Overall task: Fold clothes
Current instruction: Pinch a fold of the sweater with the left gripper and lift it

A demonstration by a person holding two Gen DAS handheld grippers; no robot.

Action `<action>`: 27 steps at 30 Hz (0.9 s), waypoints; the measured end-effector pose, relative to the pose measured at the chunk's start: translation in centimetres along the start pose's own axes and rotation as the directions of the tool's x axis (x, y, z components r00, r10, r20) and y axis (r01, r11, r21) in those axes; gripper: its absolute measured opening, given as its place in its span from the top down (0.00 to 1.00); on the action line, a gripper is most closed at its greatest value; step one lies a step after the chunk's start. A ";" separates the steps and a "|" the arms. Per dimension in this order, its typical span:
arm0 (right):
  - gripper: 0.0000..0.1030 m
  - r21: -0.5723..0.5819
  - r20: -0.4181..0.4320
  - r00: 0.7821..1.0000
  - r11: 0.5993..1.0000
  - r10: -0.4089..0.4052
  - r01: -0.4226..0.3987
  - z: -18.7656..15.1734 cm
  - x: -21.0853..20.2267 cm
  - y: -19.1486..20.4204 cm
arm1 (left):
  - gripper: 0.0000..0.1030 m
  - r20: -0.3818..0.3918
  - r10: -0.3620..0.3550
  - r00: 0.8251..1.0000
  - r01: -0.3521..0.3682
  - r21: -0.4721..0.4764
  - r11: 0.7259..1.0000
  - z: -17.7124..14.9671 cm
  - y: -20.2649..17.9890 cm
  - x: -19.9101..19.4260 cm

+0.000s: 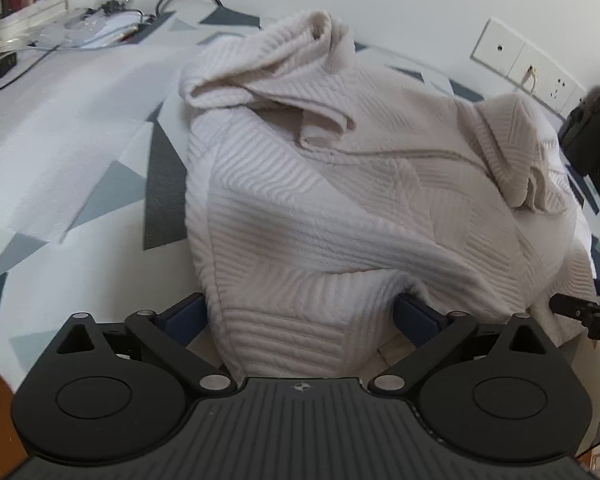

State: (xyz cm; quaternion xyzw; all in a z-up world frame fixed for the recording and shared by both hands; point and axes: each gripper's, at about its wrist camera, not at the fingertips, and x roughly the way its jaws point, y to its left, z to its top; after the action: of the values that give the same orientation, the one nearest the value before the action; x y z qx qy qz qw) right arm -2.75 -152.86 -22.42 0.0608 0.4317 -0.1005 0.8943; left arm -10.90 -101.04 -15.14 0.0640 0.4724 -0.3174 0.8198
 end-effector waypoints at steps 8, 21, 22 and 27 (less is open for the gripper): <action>0.91 0.027 0.045 0.998 0.999 -0.046 0.045 0.4 -1.0 -1.8 | 0.85 -0.009 -0.039 0.999 0.040 0.112 0.993 1.2 -0.2 -1.1; 0.66 0.434 0.074 0.942 0.861 -0.326 0.264 -1.1 -5.4 -11.1 | 0.88 0.105 0.130 0.986 -0.131 0.001 0.991 4.5 6.0 -4.4; 0.65 0.412 0.107 0.950 0.883 -0.293 0.226 -0.9 -5.7 -9.8 | 0.88 0.112 0.135 0.985 -0.135 -0.004 0.991 4.8 6.4 -4.6; 0.53 0.306 0.131 0.991 0.950 0.017 -0.057 0.6 -3.2 -2.4 | 0.90 0.120 0.167 0.979 -0.165 -0.023 0.986 5.7 7.5 -4.6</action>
State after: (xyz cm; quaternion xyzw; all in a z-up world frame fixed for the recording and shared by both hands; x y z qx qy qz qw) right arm -4.77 -154.87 -19.61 0.2018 0.3518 -0.1536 0.9011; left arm -3.94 -95.30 -9.77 0.0783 0.4166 -0.2481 0.8711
